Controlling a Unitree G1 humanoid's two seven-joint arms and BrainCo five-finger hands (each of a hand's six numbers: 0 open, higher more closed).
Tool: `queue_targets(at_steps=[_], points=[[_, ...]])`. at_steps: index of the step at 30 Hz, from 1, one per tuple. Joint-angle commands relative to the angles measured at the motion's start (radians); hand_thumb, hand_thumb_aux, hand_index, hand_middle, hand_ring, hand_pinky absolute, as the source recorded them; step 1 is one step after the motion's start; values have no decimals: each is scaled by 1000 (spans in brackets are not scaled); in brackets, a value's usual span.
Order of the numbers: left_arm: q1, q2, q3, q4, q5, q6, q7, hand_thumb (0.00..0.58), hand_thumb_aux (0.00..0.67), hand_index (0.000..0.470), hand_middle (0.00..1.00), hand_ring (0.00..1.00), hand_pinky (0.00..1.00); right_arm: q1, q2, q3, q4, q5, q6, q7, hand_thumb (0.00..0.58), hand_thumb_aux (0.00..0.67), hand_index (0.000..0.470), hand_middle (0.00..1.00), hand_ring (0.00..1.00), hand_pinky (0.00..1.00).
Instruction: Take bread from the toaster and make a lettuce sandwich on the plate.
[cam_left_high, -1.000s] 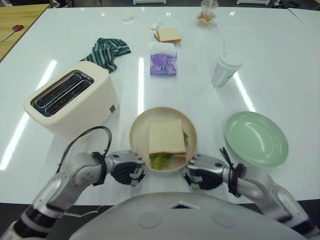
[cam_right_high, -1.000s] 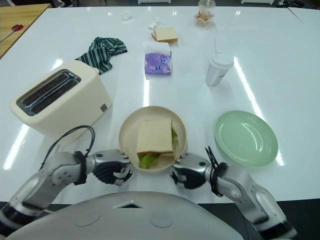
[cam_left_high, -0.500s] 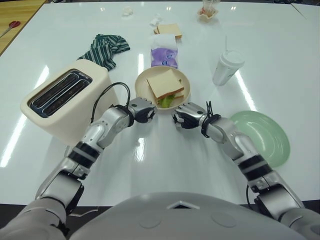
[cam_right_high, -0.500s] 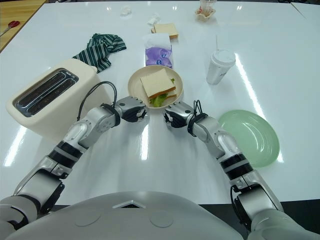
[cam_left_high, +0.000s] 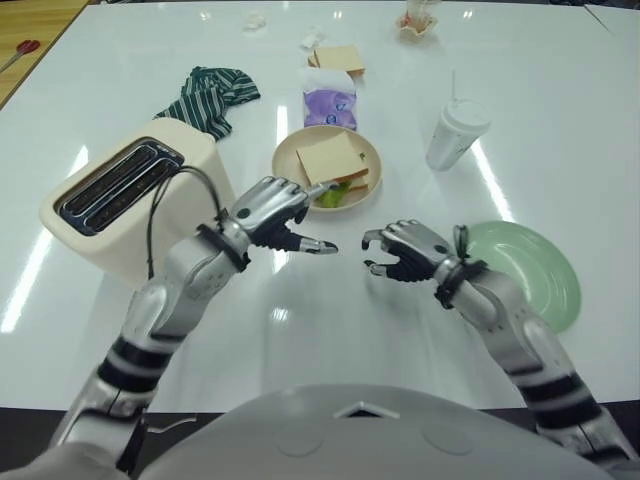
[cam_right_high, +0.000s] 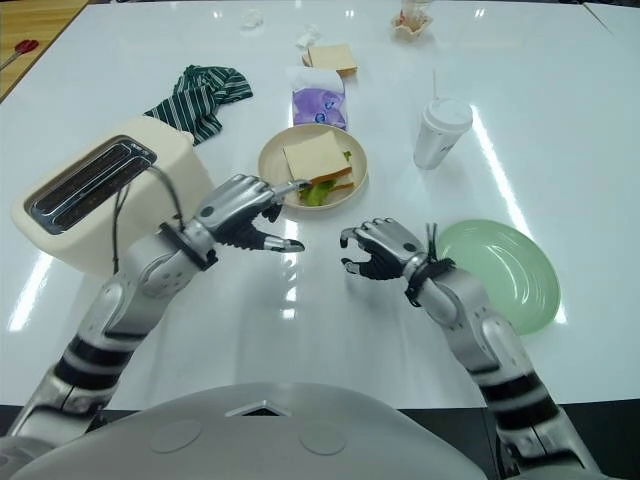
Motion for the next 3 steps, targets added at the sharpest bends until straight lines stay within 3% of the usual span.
queue_targets(at_steps=[1, 3], points=[[140, -157, 74, -165, -123, 39, 131, 0, 0, 0, 0, 0, 0, 109, 141, -143, -125, 139, -16, -173, 0, 0, 0, 0, 0, 0], [158, -205, 90, -145, -139, 9, 204, 0, 0, 0, 0, 0, 0, 115, 203, -158, -114, 166, -78, -272, 0, 0, 0, 0, 0, 0]])
